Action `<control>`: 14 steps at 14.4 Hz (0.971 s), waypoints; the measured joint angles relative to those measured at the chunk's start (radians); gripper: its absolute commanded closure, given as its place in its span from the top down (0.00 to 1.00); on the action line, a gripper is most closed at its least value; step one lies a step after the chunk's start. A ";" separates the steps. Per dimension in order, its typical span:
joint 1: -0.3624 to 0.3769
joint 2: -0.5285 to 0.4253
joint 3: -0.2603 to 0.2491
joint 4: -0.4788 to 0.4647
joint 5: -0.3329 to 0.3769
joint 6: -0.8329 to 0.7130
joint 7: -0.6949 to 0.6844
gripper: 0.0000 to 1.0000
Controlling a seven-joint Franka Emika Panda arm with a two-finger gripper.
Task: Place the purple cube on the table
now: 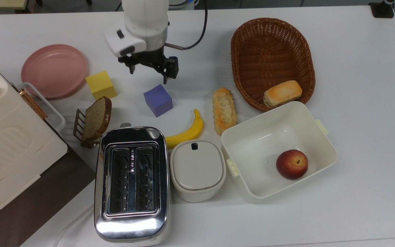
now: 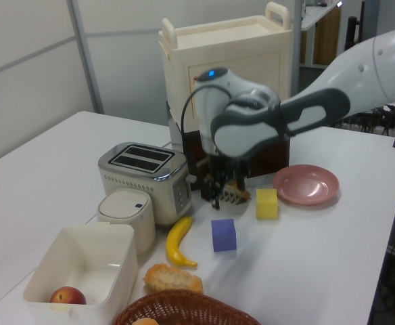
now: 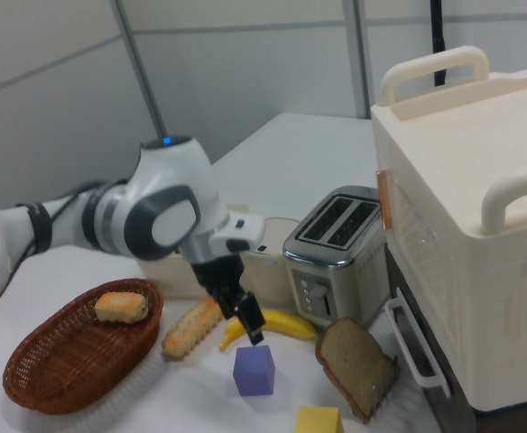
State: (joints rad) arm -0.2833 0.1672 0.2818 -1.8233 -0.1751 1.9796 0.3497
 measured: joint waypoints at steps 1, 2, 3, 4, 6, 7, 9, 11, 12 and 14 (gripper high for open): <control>0.005 -0.012 -0.024 0.035 0.000 -0.024 0.001 1.00; 0.025 -0.025 -0.066 0.063 0.000 -0.041 0.000 1.00; 0.070 -0.040 -0.136 0.084 0.000 -0.050 -0.004 1.00; 0.167 -0.062 -0.262 0.098 0.000 -0.054 -0.017 1.00; 0.329 -0.106 -0.462 0.104 0.000 -0.055 -0.087 1.00; 0.372 -0.127 -0.523 0.105 0.002 -0.067 -0.133 1.00; 0.391 -0.144 -0.563 0.114 0.012 -0.099 -0.187 1.00; 0.392 -0.150 -0.579 0.133 0.046 -0.146 -0.257 1.00; 0.390 -0.151 -0.585 0.145 0.077 -0.172 -0.300 1.00; 0.379 -0.151 -0.593 0.168 0.130 -0.206 -0.364 1.00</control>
State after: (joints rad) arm 0.0959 0.0158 -0.3114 -1.6549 -0.0454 1.7738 -0.0146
